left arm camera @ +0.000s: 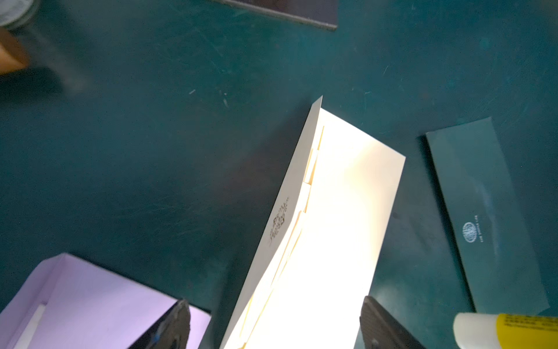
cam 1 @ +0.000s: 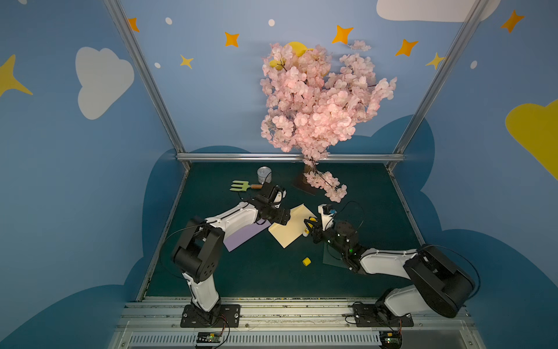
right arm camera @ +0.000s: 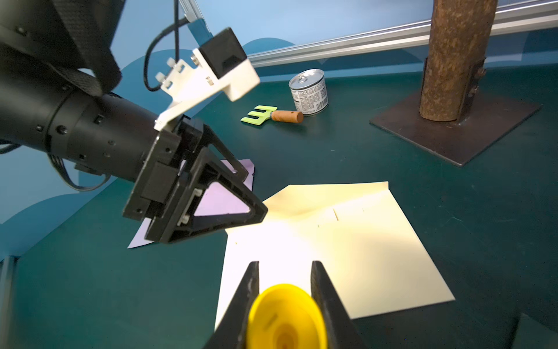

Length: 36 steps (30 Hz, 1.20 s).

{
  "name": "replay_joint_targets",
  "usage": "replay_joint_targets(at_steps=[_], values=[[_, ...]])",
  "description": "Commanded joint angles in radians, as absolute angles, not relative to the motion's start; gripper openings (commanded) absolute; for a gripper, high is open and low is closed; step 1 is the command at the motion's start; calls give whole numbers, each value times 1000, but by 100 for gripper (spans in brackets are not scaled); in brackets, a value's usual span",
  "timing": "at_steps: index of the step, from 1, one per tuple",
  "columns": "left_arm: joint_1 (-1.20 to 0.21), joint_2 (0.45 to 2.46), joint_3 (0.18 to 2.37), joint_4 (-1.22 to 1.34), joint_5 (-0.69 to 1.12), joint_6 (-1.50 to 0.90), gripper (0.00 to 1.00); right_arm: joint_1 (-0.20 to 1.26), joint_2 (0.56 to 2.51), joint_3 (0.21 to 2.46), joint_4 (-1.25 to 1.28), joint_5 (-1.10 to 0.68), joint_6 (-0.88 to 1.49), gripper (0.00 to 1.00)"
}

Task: Seal the envelope with a glue stick
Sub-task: Move the envelope to the center of the board.

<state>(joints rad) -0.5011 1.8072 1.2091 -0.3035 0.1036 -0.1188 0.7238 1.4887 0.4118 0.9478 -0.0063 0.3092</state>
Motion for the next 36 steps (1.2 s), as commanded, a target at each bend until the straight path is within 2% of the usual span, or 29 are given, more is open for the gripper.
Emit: replay_joint_targets(at_steps=[1,7,13,14,18,21,28,36], values=[[-479,1876,1270,-301,155,-8,88,731,1542,461,1161,14,296,0],[-458,1969,1340,-315,154,30,85,726,1581,481,1189,2,345,0],[-454,2022,1398,-378,200,54,66,709,1574,530,1048,31,354,0],[-454,2016,1395,-379,217,51,60,710,1576,540,1022,41,348,0],[-454,2006,1399,-392,270,34,22,712,1591,577,951,114,352,0],[-457,2001,1401,-409,278,28,3,718,1594,591,938,142,360,0],[-486,1920,1325,-403,316,-15,2,751,1626,629,845,188,387,0],[-531,1825,1210,-387,263,-51,3,825,1755,643,960,283,305,0]])
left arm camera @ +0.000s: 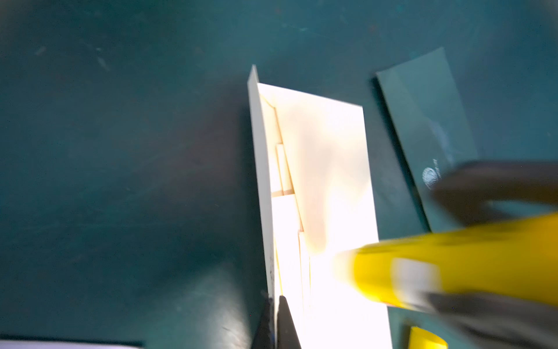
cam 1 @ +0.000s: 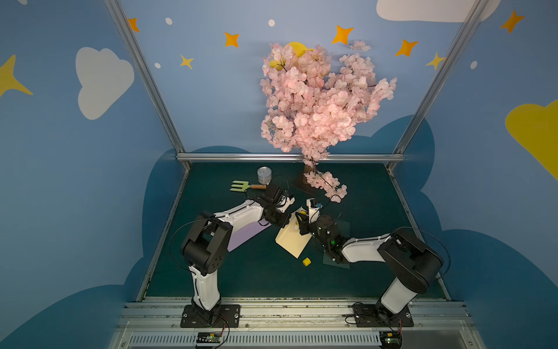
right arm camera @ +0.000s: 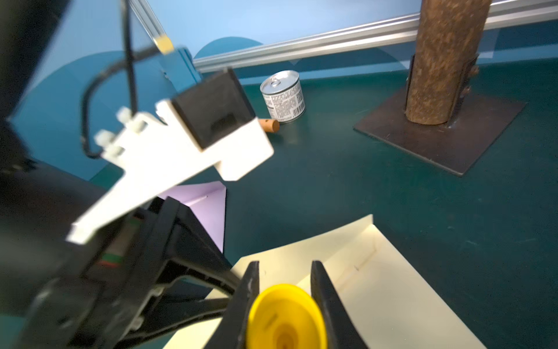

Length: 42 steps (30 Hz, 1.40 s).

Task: Seal the envelope with a glue stick
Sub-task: Move the envelope to the center of the board, then apply the envelope at the center of the board.

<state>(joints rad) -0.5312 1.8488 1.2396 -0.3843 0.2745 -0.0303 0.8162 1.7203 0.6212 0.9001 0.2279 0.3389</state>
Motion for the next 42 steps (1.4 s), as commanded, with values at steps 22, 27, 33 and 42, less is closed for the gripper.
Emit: replay_joint_targets(at_steps=[22,27,33,42], values=[[-532,1862,1087,-256,163,-150,2,959,1890,534,1138,323,156,0],[-533,1866,1089,-252,164,-149,2,1015,1933,484,1225,369,85,0],[-534,1860,1083,-250,164,-147,2,1015,1983,502,1239,522,70,0],[-542,1845,1065,-245,155,-149,2,911,1980,559,1140,562,87,0]])
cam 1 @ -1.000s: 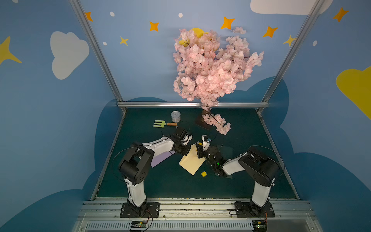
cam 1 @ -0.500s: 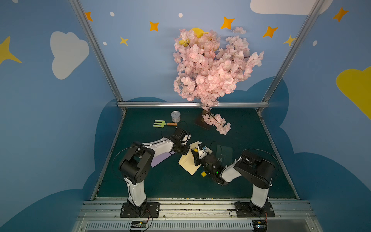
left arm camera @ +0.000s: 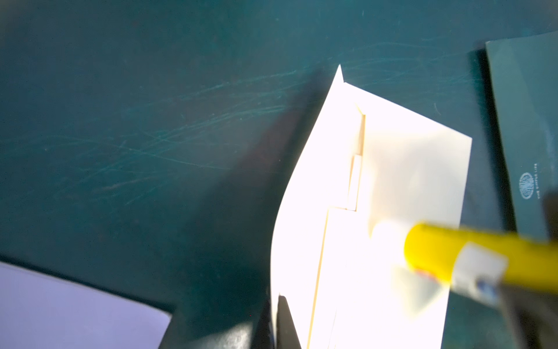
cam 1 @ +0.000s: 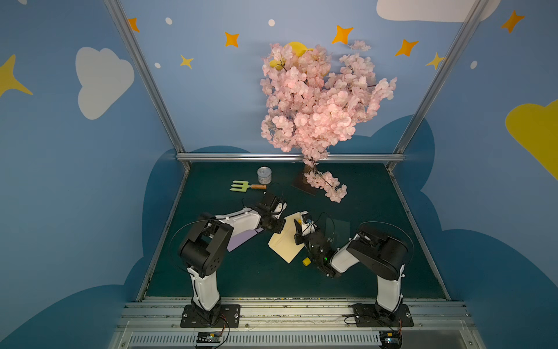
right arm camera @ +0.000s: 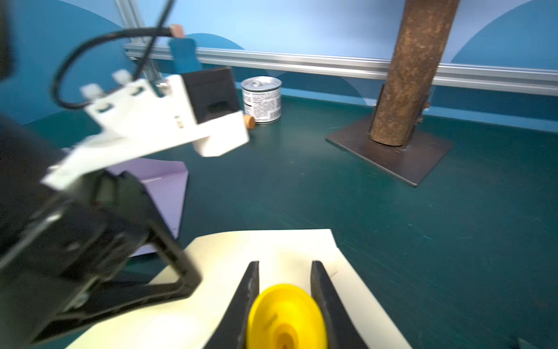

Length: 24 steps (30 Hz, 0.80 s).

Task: Seal the envelope with a glue stick
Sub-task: Apply the envelope at the center of the board.

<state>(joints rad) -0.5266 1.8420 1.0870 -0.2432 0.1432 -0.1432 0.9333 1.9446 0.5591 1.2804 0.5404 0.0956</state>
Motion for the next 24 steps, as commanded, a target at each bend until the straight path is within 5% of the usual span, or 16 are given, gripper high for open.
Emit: replay_joint_targets(at_steps=[1,14,24], values=[[-541,1843,1064,-244,154,-149,2,907,1978,560,1140,548,85,0],[-543,1851,1077,-245,155,-154,3,1098,1887,519,1097,467,110,0],[-543,1856,1071,-238,154,-156,2,951,1909,546,1014,518,194,0]])
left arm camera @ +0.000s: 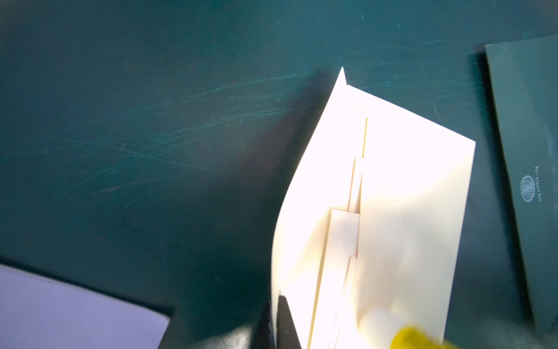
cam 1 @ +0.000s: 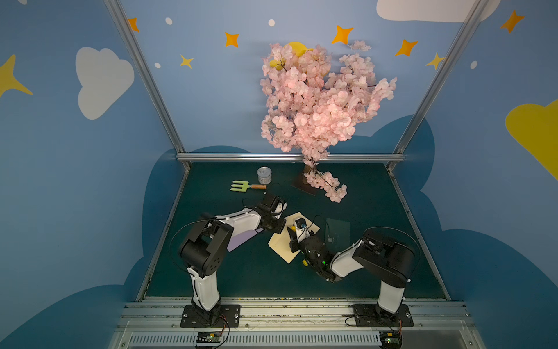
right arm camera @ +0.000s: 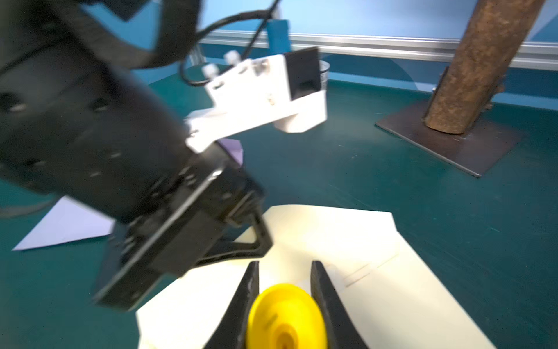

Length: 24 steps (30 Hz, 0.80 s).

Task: Seal the envelope with a glue stick
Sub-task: Apply the envelope at the center of the board.

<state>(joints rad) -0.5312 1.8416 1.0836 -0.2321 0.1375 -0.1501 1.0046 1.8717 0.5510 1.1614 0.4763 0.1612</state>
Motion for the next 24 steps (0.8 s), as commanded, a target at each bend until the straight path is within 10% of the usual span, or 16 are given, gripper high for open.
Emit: replay_joint_targets(at_steps=[1,24], values=[[-543,1855,1070,-238,153,-156,2,935,1913,550,1014,531,196,0],[-548,1873,1097,-249,161,-160,2,1026,1837,556,936,425,206,0]])
